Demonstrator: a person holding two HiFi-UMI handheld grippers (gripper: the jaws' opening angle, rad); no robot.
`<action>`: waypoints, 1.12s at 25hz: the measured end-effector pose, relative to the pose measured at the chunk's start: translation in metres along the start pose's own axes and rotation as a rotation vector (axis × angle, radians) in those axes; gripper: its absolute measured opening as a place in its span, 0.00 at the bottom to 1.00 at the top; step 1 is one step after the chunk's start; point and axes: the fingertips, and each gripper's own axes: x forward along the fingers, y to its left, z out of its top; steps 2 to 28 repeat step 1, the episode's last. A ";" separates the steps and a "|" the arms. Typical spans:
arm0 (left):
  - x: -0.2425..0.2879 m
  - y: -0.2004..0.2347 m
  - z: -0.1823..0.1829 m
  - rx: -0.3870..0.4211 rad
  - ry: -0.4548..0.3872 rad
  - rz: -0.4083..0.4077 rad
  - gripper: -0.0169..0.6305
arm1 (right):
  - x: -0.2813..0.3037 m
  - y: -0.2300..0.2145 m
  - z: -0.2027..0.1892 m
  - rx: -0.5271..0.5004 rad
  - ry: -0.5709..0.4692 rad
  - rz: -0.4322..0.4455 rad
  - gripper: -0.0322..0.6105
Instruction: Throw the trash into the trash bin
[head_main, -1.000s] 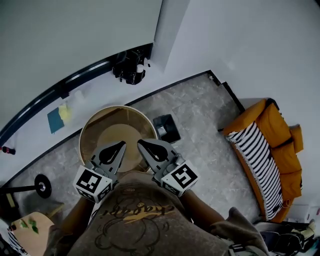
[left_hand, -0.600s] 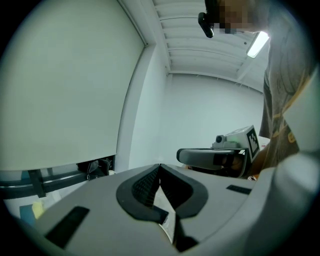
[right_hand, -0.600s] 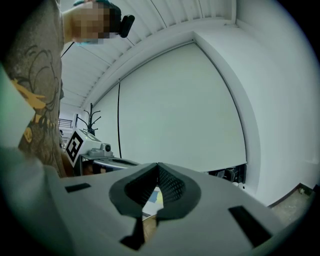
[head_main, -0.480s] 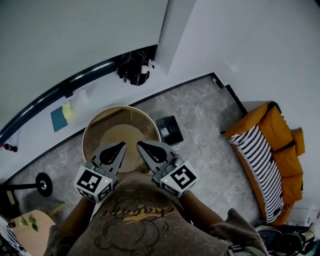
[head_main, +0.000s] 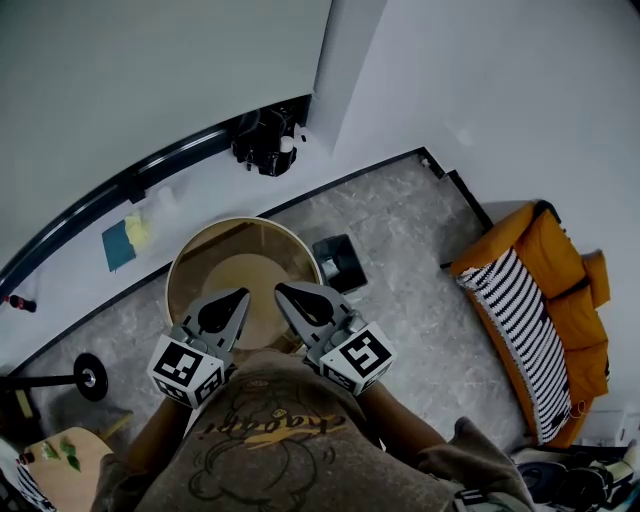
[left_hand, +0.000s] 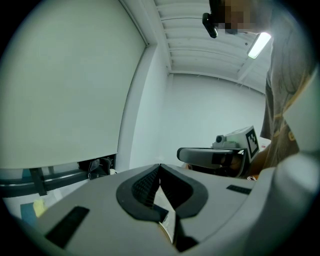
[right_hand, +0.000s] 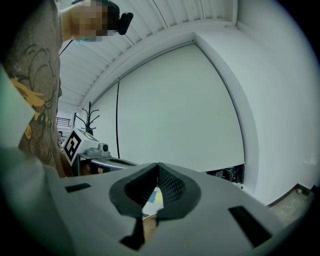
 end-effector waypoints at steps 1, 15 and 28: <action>0.000 0.000 0.000 0.003 -0.005 -0.002 0.05 | 0.001 0.000 -0.001 -0.003 0.006 -0.002 0.08; 0.000 0.000 0.000 0.003 -0.005 -0.002 0.05 | 0.001 0.000 -0.001 -0.003 0.006 -0.002 0.08; 0.000 0.000 0.000 0.003 -0.005 -0.002 0.05 | 0.001 0.000 -0.001 -0.003 0.006 -0.002 0.08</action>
